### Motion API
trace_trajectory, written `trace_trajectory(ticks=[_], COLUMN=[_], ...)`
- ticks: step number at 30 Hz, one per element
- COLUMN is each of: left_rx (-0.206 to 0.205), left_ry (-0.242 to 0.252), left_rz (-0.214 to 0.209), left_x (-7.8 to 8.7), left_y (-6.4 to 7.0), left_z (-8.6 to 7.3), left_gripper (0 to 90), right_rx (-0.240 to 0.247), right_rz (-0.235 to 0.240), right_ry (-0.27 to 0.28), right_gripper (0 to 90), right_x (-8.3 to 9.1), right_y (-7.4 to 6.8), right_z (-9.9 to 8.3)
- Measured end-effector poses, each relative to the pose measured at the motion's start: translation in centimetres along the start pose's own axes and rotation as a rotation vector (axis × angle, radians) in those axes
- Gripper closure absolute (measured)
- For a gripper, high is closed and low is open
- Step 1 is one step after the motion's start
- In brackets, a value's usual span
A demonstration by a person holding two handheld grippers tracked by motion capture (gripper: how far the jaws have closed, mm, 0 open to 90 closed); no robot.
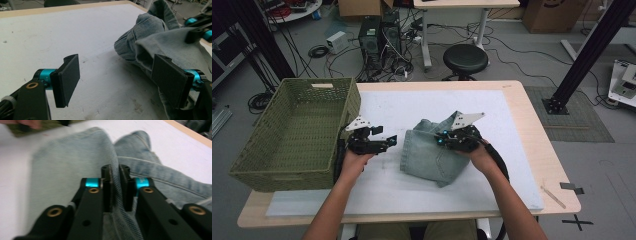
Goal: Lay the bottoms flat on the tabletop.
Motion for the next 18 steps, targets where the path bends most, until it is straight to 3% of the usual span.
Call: trace_trajectory(ticks=[3,8,13,18], left_rx=[0.003,-0.002,-0.007,-0.004], left_ry=[-0.003,-0.007,-0.011,-0.012], left_rz=[-0.005,-0.012,-0.018,-0.016], left_x=[-0.2,-0.6,-1.0,-1.1], left_y=[0.1,0.5,0.8,0.9], left_z=[-0.1,-0.3,-0.3,-0.2], left_gripper=[23.1,23.1,23.1,23.1], right_rx=[0.011,0.055,0.032,0.001], right_rz=[0.071,0.096,0.068,0.017], right_ry=[0.049,0.037,0.003,-0.074], right_gripper=[86.5,86.8,86.8,87.5], right_x=[1.8,5.0,7.5,9.6], right_y=[-0.8,-2.0,-1.8,-1.4], right_z=[-0.5,-2.8,-5.7,-8.6])
Point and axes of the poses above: each handheld gripper's, and its own axes: x roughly backward along the jaws, z roughly out of its top, y roughly to its right, the point moved 5 cm from there along -x, roughly forward along the jaws, and after that the axes turned 12 degrees about x, right-handed, at the moved point
